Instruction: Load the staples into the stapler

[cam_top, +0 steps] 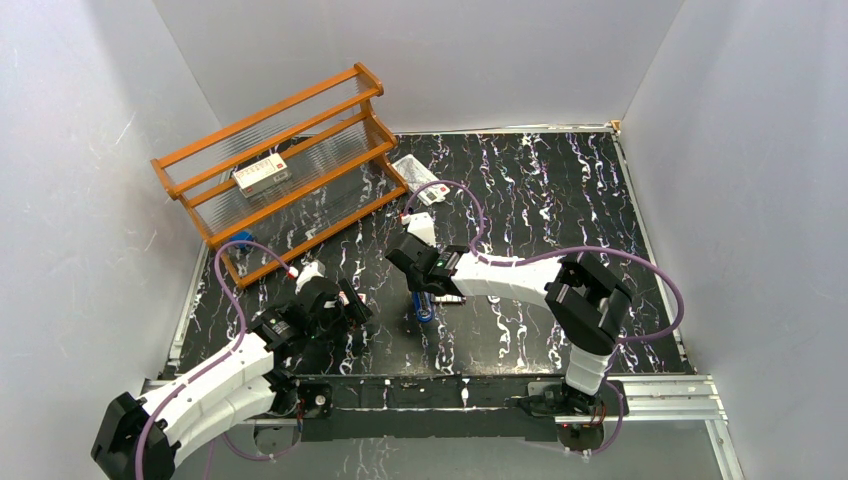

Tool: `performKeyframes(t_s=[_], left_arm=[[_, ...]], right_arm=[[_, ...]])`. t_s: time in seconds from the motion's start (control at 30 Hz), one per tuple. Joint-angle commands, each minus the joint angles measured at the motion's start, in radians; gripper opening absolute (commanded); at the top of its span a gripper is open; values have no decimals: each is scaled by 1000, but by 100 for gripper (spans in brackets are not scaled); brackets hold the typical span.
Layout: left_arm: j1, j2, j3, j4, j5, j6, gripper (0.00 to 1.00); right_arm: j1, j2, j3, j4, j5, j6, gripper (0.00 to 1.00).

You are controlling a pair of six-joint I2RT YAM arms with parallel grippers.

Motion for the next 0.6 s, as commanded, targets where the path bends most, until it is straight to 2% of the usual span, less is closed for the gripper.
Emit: performKeyframes(t_s=[0.0, 0.57], left_arm=[[6, 0, -1, -1, -7, 4, 82], [5, -6, -4, -6, -6, 4, 82]], right_arm=[[6, 3, 6, 29, 17, -5, 22], [6, 19, -2, 28, 14, -3, 22]])
